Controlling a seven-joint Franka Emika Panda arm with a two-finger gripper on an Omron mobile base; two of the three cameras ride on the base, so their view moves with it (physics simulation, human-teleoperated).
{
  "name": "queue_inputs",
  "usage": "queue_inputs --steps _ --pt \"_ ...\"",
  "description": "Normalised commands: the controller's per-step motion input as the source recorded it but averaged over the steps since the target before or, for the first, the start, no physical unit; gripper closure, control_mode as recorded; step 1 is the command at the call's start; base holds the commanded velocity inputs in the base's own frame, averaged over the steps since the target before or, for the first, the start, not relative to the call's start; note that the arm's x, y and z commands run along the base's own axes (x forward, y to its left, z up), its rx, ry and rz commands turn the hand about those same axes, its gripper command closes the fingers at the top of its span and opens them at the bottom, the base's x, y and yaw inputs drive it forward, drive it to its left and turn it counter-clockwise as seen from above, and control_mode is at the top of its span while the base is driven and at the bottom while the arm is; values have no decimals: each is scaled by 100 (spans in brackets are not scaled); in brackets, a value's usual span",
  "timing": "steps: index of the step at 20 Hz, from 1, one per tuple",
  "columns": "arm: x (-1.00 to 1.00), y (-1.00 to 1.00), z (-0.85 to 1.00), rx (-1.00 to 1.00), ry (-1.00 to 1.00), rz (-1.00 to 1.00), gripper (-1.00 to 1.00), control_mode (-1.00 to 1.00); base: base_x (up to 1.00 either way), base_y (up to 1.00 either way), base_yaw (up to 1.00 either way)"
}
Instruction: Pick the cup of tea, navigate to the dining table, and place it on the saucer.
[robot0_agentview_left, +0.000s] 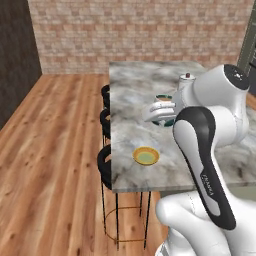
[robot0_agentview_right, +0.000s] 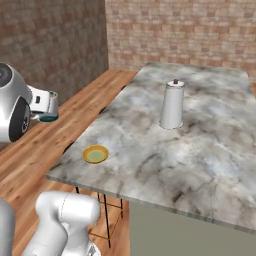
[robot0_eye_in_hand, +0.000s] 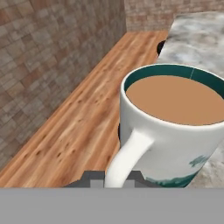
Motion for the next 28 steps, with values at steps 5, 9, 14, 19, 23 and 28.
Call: queue_inputs --steps 5,9,14,19,23,28 --pt "0 0 0 0 0 0 100 100 0 1 0" --pt "0 0 0 0 0 0 100 100 0 0 0" --pt "0 0 0 0 0 0 100 100 0 0 0" --pt "0 0 0 0 0 0 100 100 0 0 0" --pt "0 -20 -6 0 0 7 100 -100 0 0 0" --pt "4 -53 -34 0 1 38 100 -100 0 0 0"
